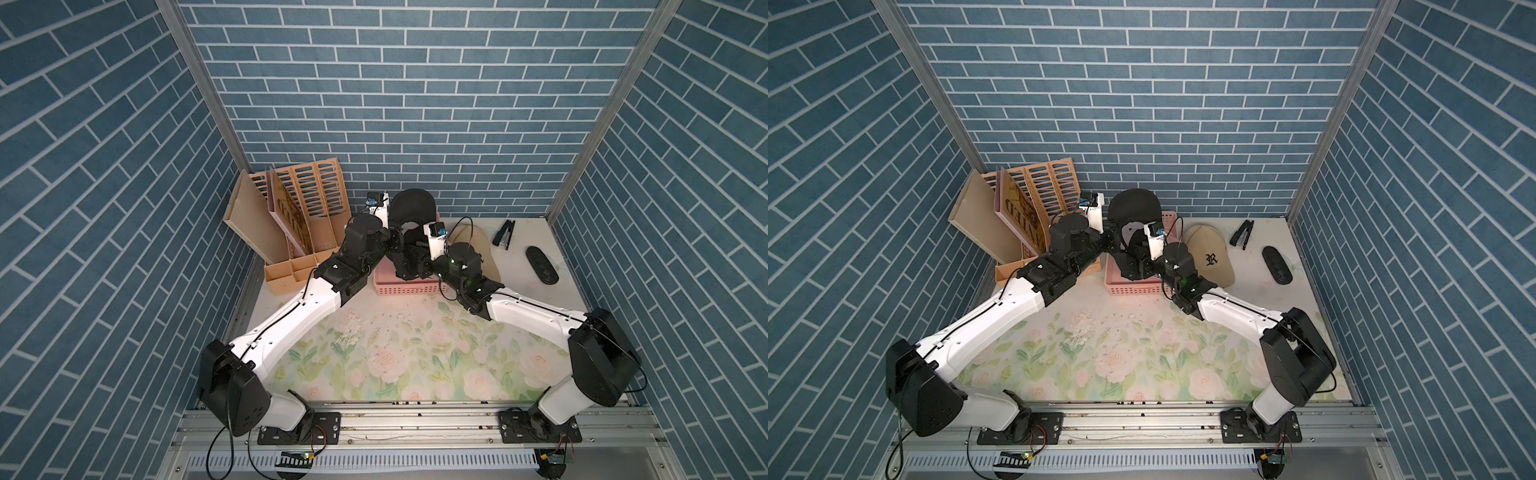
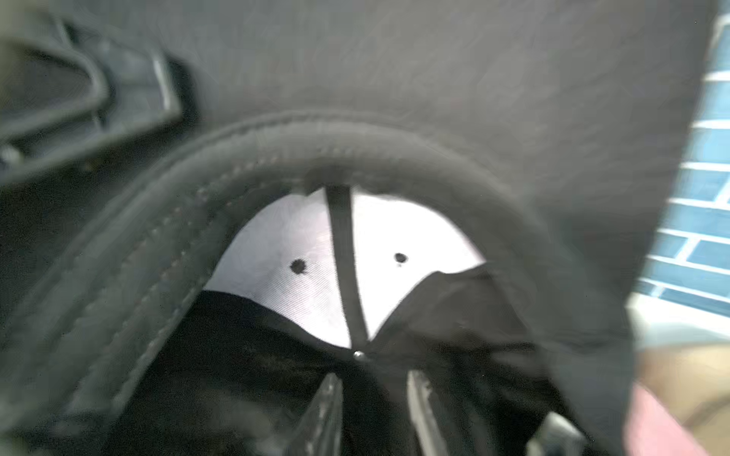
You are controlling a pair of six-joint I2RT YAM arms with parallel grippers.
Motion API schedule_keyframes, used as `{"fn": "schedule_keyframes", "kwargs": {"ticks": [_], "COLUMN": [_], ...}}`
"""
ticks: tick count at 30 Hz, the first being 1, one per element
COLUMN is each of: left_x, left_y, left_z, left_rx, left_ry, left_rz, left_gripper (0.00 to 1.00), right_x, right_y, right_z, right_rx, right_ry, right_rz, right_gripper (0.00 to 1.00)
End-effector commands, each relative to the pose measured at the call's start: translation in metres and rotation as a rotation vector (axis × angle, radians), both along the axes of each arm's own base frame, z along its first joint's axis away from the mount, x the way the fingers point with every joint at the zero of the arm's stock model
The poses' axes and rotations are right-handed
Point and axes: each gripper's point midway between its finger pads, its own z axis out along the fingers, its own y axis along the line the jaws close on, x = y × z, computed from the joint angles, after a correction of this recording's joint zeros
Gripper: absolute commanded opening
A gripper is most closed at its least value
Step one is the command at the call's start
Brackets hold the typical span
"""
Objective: Turn the baseball cap inside out
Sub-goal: Turn over the baseball cap.
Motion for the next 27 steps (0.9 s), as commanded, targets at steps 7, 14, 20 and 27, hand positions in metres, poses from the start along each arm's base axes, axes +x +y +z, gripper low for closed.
{"fn": "schedule_keyframes", "kwargs": {"ticks": [7,14,20,27], "left_x": [-0.009,-0.008,-0.015,-0.009], "left_y": [-0.003,0.007,-0.002,-0.013], "left_z": [0.035,0.031,0.024,0.016], "left_rx": [-0.168,-0.121,-0.079,-0.096], "left_ry": [-0.078,-0.085,-0.074,-0.049], "left_rz": [0.008,0.053,-0.020,-0.042], "left_gripper": [0.00,0.00,0.00,0.00], "right_x": [-0.004,-0.002,0.009,0.006], "right_y": [0.058,0.013,-0.065,-0.077], "right_z": [-0.036,-0.002,0.041,0.055], "right_rx": [0.093,0.111,0.250,0.213], "right_ry": [0.125,0.083,0.065,0.019], "right_rz": [0.141,0.015,-0.122,-0.116], "right_gripper": [0.27,0.53,0.55,0.25]}}
